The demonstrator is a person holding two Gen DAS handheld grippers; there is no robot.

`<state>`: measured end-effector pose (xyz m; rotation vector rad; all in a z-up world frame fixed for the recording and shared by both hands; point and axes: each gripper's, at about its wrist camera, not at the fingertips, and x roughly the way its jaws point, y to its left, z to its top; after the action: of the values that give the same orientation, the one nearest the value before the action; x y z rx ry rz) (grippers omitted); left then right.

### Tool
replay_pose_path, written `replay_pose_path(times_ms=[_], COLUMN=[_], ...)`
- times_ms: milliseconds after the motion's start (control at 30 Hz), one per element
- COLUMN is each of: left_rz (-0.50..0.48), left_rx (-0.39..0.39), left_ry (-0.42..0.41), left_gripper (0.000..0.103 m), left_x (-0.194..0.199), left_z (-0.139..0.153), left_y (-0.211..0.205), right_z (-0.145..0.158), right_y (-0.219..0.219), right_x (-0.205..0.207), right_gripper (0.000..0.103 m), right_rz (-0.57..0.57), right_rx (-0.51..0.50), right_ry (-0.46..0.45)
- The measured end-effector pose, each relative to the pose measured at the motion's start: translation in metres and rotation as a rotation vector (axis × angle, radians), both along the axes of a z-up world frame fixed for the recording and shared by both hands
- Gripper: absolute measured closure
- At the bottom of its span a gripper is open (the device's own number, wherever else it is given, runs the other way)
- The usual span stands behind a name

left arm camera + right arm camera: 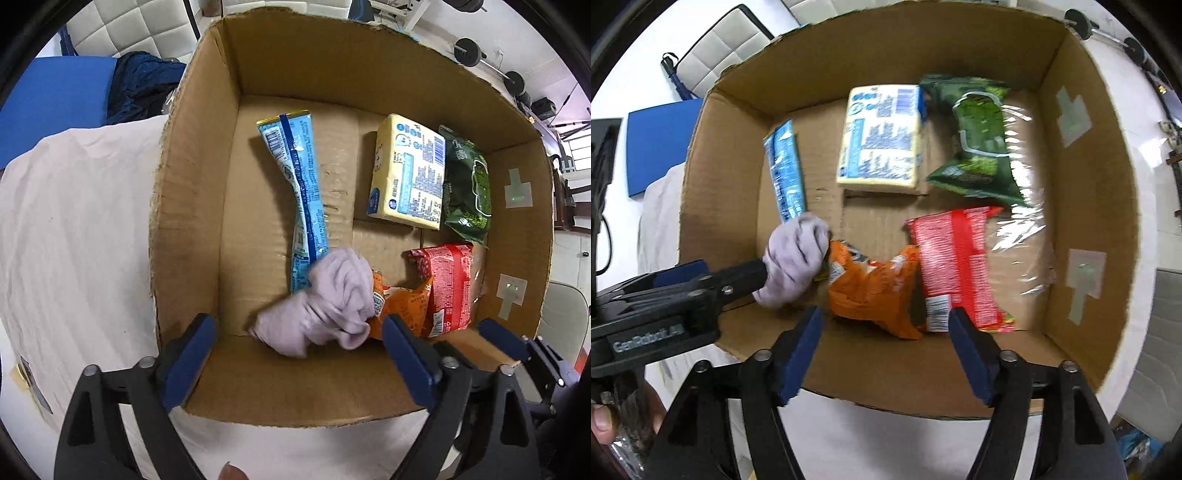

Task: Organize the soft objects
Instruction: 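Place the lilac cloth and orange bag into the box and open both tools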

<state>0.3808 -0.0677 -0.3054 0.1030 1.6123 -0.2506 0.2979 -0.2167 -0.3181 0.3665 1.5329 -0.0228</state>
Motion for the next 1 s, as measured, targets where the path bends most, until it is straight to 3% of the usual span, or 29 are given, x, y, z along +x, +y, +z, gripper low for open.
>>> replay_pose_path(times_ms=[167,400,567,1000], left_rz=[-0.002,-0.017,-0.015,-0.017], left_rx=[0.026,0.027,0.024,0.013], left_ry=[-0.055,-0.104,-0.163,-0.389], left_gripper=[0.005,0.001,0.001,0.001], left_x=[-0.006,-0.013,-0.021,-0.080], left_z=[0.006,0.016,0.036,0.120], left_y=[-0.004,-0.009,-0.012,-0.008], right_z=[0.005,0.008,0.020,0.108], right_y=[-0.013,-0.023,-0.031,-0.033], right_x=[-0.004,-0.010,-0.016,-0.061], right_gripper=[0.005,0.003,0.003,0.003], right_rz=[-0.030,-0.054,-0.077,-0.085], right_rx=[-0.062,-0.165,-0.173,-0.218], right_ry=[-0.005,-0.009,-0.027,-0.171])
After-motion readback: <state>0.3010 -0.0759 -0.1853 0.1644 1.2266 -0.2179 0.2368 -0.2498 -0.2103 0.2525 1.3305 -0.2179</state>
